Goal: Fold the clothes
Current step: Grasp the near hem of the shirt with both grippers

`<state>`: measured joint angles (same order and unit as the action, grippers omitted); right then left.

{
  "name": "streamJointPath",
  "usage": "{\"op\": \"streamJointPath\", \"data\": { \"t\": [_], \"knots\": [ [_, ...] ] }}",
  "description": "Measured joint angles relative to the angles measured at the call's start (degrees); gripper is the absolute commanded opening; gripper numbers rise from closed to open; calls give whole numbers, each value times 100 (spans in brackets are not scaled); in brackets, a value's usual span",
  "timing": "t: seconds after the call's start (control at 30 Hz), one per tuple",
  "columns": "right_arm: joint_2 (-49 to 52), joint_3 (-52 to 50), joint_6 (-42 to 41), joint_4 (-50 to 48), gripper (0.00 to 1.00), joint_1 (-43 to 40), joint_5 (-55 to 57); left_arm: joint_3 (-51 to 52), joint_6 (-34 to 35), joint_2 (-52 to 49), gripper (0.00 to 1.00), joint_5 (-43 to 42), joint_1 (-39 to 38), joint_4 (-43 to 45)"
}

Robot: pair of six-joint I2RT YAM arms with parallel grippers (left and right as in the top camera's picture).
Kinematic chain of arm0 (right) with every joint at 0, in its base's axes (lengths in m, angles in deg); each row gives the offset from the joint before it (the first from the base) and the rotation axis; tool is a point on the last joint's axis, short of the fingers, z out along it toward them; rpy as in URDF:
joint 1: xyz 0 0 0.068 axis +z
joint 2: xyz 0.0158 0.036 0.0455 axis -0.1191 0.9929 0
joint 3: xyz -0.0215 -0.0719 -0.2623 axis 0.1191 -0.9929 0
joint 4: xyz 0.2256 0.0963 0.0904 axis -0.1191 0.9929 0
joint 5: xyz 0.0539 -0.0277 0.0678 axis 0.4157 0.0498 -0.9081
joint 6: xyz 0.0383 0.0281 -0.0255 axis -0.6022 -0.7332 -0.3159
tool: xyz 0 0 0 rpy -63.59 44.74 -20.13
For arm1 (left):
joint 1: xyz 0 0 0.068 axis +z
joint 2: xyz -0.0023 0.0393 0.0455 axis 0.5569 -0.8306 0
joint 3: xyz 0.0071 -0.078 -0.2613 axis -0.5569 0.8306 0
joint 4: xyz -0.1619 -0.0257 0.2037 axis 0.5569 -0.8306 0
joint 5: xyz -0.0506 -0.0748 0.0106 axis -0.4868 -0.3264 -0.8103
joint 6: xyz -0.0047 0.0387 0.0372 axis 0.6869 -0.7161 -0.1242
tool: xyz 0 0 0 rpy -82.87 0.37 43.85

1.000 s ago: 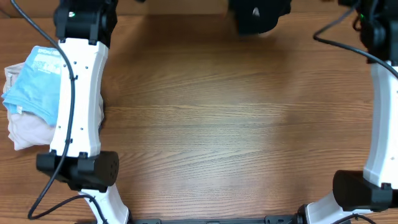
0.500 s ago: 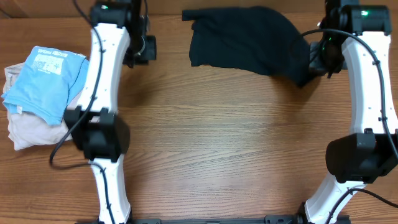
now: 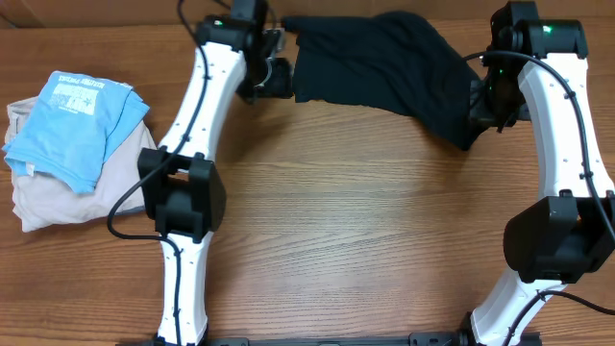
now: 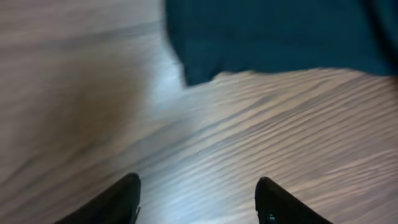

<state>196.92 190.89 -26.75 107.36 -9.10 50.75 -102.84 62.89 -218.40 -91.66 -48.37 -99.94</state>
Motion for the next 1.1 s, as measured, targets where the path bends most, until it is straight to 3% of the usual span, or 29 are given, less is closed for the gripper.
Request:
{"op": "streamJointPath", "data": {
  "t": [0.67,0.8,0.93,1.1],
  "knots": [
    [0,0,-2,-35,4,2,-55,-4,584,-1250,63,-70,-238,1727],
    [0,0,-4,-33,4,2,-55,-4,599,-1272,45,-68,-236,1884],
    [0,0,-4,-37,4,2,-52,-4,697,-1272,35,-68,-236,1888],
    [0,0,-4,-31,4,0,-55,-4,732,-1272,33,-68,-236,1757]
  ]
}}
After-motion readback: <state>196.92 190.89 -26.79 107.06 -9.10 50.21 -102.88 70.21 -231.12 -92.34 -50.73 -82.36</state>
